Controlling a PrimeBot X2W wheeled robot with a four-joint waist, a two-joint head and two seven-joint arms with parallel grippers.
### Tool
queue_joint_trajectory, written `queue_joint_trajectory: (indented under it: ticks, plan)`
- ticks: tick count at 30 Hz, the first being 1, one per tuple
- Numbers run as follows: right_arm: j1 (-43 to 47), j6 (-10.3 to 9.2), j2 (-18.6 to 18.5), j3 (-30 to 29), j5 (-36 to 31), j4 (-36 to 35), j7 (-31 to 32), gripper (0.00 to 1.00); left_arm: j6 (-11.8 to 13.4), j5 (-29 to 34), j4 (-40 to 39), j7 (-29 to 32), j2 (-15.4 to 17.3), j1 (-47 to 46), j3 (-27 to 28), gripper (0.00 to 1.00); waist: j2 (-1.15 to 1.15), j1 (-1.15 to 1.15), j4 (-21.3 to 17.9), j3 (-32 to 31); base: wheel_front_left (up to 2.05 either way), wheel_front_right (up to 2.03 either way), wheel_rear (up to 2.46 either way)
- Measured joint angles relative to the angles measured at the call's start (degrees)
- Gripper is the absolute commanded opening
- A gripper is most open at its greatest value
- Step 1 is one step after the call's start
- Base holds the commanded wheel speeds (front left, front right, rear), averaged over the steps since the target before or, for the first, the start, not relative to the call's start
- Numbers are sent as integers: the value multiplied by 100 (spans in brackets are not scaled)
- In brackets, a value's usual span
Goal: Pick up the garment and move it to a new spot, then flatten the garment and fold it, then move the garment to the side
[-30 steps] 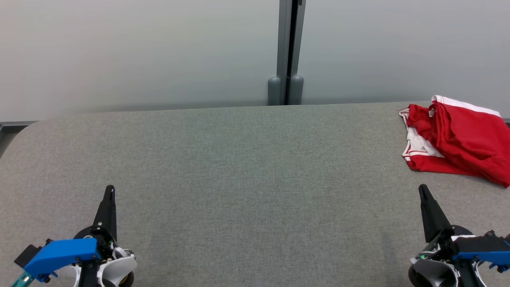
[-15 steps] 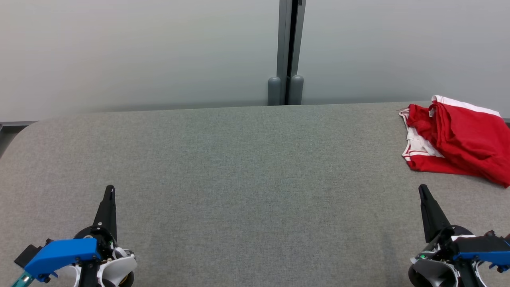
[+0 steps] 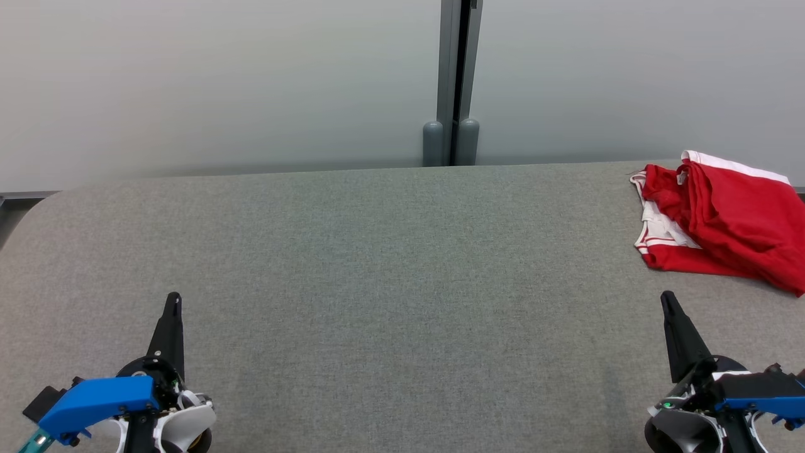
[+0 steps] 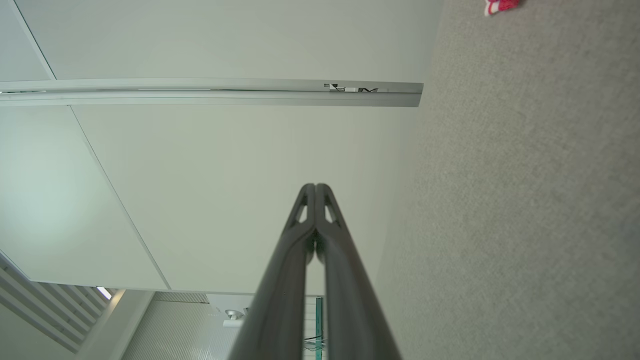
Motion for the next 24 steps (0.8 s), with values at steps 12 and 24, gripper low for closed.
queue_joint_trajectory:
  ticks: [12,24]
  plan:
    - [0,0,0,0,0,0,0,0,0,0,0,0,0,0,0,0,0,0,0,0,0,0,0]
    - [-1,0,0,0,0,0,0,0,0,0,0,0,0,0,0,0,0,1,0,0,0,0,0]
